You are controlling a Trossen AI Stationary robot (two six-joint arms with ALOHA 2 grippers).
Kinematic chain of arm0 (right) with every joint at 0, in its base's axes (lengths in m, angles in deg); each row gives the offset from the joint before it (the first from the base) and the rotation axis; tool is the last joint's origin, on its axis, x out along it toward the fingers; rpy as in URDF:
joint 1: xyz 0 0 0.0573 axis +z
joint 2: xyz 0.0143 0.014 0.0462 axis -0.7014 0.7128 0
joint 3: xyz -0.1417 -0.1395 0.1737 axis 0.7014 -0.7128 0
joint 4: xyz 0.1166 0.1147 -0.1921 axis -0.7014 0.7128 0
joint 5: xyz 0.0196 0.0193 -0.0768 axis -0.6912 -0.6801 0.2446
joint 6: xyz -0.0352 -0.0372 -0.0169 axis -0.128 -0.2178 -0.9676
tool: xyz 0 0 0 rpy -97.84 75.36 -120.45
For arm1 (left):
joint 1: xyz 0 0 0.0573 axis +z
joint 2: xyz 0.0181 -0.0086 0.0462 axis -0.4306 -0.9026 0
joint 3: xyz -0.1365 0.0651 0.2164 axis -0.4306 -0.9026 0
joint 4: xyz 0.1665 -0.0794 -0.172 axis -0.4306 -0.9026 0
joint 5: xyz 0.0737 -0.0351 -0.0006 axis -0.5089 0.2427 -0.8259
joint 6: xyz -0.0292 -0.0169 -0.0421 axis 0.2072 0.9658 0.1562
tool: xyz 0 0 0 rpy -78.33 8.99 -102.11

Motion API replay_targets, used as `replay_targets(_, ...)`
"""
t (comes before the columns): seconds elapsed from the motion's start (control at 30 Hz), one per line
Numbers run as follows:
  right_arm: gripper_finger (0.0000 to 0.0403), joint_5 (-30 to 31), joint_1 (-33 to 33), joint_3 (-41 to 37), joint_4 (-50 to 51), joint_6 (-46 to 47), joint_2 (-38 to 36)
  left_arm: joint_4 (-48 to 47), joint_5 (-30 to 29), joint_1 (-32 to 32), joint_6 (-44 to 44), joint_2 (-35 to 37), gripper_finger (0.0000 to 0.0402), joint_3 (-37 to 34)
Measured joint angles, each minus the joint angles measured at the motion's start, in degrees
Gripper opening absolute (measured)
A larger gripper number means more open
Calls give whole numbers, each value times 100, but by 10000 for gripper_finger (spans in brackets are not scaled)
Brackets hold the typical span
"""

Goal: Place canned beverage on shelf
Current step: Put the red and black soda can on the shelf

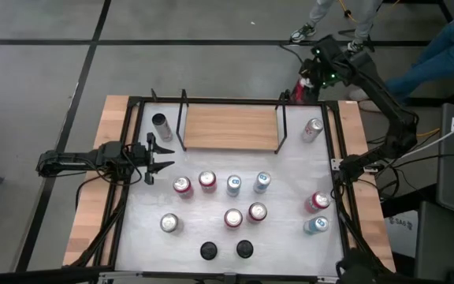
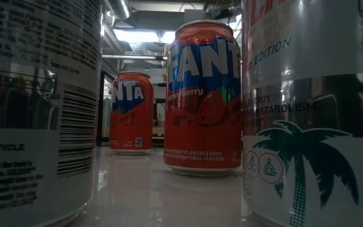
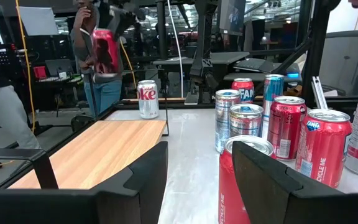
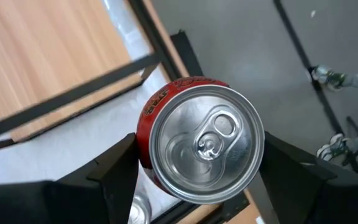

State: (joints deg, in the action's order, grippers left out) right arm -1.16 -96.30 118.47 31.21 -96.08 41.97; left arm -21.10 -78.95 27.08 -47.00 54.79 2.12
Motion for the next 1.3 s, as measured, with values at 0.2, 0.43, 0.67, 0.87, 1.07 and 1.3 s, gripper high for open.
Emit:
replay_targets(0.2, 276, -7, 0, 583, 28, 121, 0, 0, 0, 0, 0, 1, 174, 0)
replay_targets(0.43, 276, -227, 2, 1099, 14, 145, 0, 0, 0, 0, 0, 1, 174, 2)
replay_targets(0.67, 276, -900, 8, 1168, -31, 610, 0, 0, 0, 0, 0, 0, 174, 0)
replay_targets(0.87, 276, -1047, 398, 1168, -352, 876, 26, 0, 0, 0, 0, -1, 174, 0)
replay_targets(1.07, 276, -1081, 1065, 1175, -582, 882, 199, 0, 0, 0, 0, -1, 174, 0)
replay_targets(1.3, 276, -1063, 1626, 1175, -540, 1419, 636, 0, 0, -1, 0, -1, 174, 1)
